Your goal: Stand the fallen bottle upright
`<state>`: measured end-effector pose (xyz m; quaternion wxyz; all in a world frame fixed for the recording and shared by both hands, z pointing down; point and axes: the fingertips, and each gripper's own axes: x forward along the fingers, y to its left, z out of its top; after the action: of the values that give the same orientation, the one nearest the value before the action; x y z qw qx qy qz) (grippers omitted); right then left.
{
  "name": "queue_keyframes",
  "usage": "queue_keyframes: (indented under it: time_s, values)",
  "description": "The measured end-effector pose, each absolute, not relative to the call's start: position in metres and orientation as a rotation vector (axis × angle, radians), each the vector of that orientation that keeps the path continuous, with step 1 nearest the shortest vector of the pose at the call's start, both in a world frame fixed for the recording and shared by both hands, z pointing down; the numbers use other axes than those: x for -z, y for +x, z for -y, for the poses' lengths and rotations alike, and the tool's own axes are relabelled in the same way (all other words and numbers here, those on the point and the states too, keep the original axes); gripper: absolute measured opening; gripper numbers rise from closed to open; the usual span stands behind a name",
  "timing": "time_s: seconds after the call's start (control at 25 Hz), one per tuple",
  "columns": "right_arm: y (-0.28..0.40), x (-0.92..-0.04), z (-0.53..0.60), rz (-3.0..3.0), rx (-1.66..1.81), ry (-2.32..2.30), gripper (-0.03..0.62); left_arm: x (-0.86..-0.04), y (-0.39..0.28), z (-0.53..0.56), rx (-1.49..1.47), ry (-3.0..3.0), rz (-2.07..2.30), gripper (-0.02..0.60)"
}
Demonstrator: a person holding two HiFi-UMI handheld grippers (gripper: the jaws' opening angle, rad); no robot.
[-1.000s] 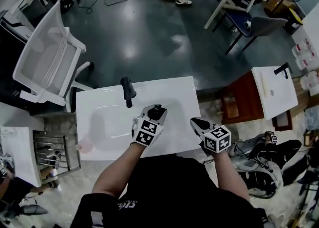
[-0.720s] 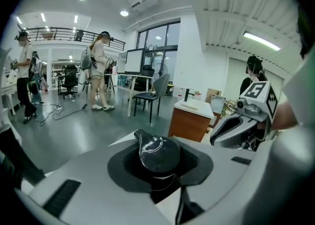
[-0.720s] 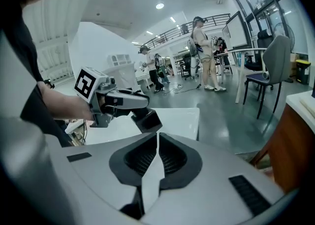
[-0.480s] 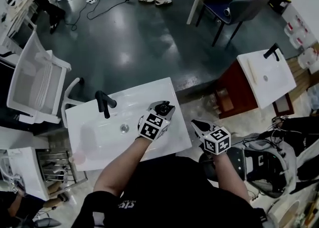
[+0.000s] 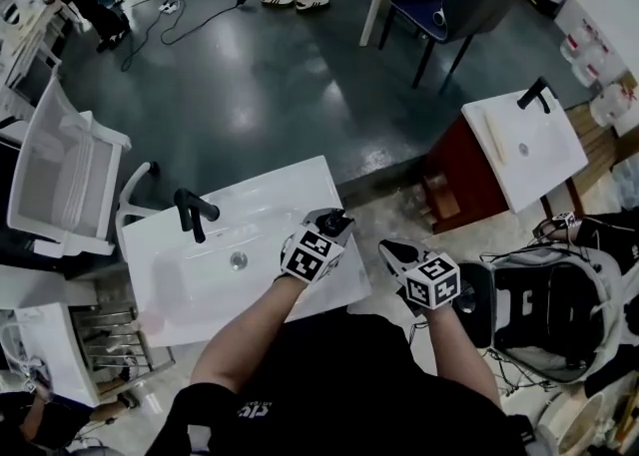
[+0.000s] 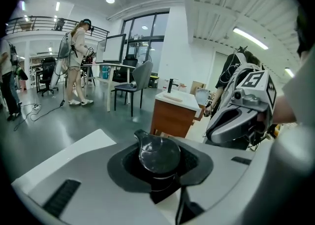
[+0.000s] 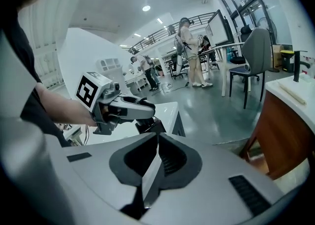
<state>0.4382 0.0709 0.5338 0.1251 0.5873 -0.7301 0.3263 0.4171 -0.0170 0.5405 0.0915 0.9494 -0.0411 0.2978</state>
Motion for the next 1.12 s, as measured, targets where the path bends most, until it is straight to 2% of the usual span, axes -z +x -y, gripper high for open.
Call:
queue_keyframes:
  time_s: [0.24,0.32,0.36,0.6,0.8,1.12]
  values:
    - [0.437,-0.532,-0.063,2.157,-0.951,1.687,0.026,-0.539,0.415,0.011,-0.904,2.854,0.124,0.122]
    - [0.438,-0.529,-0.059,2.167,-0.944,1.681,0.026,-0.539,0.411,0.012,-0.908,2.845,0.145,0.190]
    - [0.438,-0.528,-0.057,2.170,-0.939,1.678,0.026,-0.539,0.408,0.013,-0.905,2.839,0.157,0.201]
    - [0.440,-0.524,-0.048,2.180,-0.919,1.658,0.026,-0.539,0.403,0.020,-0.892,2.838,0.204,0.191]
    - [0.443,-0.519,-0.043,2.195,-0.925,1.648,0.026,-0.531,0.394,0.016,-0.876,2.853,0.217,0.278]
    - [0.425,-0.511,-0.014,2.265,-0.882,1.574,0.025,-0.518,0.378,0.025,-0.798,2.829,0.261,0.278]
